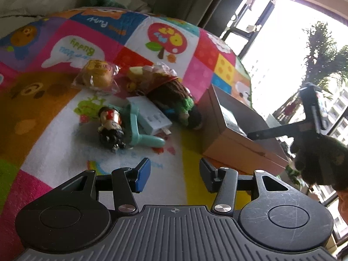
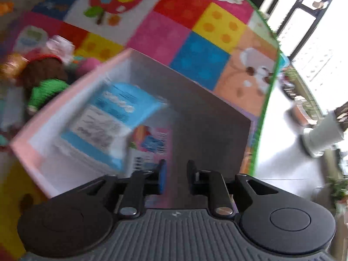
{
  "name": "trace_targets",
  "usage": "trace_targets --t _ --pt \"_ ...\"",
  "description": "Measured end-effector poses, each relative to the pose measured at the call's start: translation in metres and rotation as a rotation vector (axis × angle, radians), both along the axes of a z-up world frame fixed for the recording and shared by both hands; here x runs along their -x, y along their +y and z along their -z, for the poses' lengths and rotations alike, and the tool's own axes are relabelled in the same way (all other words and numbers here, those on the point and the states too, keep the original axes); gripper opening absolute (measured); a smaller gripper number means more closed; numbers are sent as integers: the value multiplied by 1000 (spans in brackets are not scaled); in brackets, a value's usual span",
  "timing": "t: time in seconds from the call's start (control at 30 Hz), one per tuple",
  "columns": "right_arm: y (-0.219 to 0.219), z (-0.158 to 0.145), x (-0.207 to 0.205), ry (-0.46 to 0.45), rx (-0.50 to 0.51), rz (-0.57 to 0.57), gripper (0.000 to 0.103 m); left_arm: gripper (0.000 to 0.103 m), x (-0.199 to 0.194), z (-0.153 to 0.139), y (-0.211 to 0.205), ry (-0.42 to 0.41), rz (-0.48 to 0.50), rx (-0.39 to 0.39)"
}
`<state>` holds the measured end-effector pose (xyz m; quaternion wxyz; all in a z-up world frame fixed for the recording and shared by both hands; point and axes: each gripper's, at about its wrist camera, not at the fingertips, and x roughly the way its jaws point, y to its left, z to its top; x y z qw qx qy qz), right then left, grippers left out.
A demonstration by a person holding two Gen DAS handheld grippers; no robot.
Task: Organize objects
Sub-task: 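Lower the Volcano box into the pink box and open the right gripper, then grasp the knitted doll with red hat with the left gripper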
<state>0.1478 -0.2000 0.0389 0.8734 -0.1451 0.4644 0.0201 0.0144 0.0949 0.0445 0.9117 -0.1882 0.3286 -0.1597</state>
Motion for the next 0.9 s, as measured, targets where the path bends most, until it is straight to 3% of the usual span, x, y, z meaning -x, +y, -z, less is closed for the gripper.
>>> trace_targets --t 0.1,0.17,0.23,0.33,0.5,0.6,0.7,0.8,0.9 --pt "1 -6 14 -70 -15 -4 30 54 -8 -10 -6 -10 -14 -26" --pt "2 -16 36 -159 -46 -12 56 54 -18 -19 -11 -22 -30 -38" --pt "0 -27 62 -258 -121 -35 74 54 -35 -25 -18 -24 -56 -40" --pt "3 -33 104 -373 -233 -72 86 54 -74 -29 -32 7 -93 -29" --pt "22 -4 161 -456 -306 -155 90 54 -138 -19 -52 104 -162 -63" --pt "27 17 174 -410 -363 -180 90 57 -166 -7 -66 181 -212 -112" --pt "24 32 171 -351 -451 -156 92 65 -183 -1 -77 179 -264 -154" --pt "23 39 170 -335 -474 -134 99 70 -200 5 -84 199 -298 -188" --pt "23 40 173 -345 -487 -129 103 70 -216 16 -84 235 -314 -161"
